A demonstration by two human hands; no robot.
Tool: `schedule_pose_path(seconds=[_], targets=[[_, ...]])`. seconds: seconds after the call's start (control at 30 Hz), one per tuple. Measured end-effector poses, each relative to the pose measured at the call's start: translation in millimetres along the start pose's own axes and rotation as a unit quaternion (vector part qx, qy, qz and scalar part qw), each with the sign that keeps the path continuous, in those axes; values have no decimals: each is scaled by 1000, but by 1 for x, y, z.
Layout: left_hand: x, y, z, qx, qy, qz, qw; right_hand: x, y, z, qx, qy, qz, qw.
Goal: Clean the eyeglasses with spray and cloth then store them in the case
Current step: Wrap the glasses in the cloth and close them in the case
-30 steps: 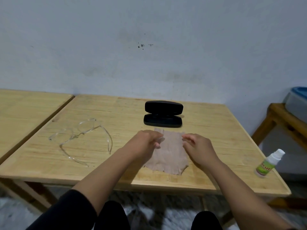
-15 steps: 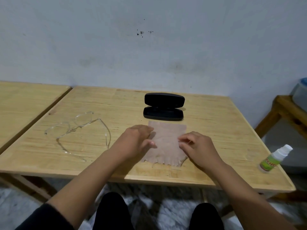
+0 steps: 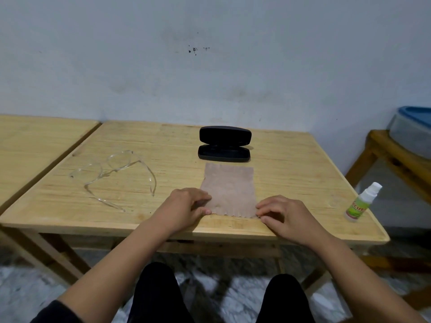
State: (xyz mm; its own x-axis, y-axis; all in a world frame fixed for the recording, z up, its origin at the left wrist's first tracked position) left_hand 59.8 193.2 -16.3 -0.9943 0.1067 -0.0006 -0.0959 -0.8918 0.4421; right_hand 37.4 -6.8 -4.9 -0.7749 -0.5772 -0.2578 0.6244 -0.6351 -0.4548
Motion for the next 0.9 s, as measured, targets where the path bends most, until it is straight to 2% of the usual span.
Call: schedule_pose_path(seconds=[0.13,0.27,0.4,0.5,0.67,0.77,0.9], targets=[[4,-2,2,3,-7,8,1000,-4,-4,6,-11,30,-26,999],[17,-15,25,67,20,31,997,-40,-23,5,1,61,-23,998],[40,-55,75,98,132,62,984,-93,-46,-21,-38,63,-29,997],[58,-95,111,83,216,81,970,-130,-58,-48,-143,63,-47,987],[80,-157,149,41,305,125,943,-193,-78,-77,-193,56,-26,979],[78,-181,148,24,295,152,943,-221,-91,-89,-197,47,14,979],[71,-195,143,37,275,143,950,-242,-106,-102,-190,53,56,979]])
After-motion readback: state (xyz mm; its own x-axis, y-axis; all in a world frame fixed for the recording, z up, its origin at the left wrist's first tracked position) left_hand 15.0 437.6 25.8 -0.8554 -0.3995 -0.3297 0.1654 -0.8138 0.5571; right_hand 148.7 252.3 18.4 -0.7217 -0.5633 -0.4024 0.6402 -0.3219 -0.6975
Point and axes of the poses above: each hand's wrist, its own x-axis away from the middle knuckle, its own z-axis out of the back of the hand, y = z × x, the point moved 10 cm from there along -x, towards the middle knuckle, and after that the axes turned 14 degrees about z, right-handed, at the moved point
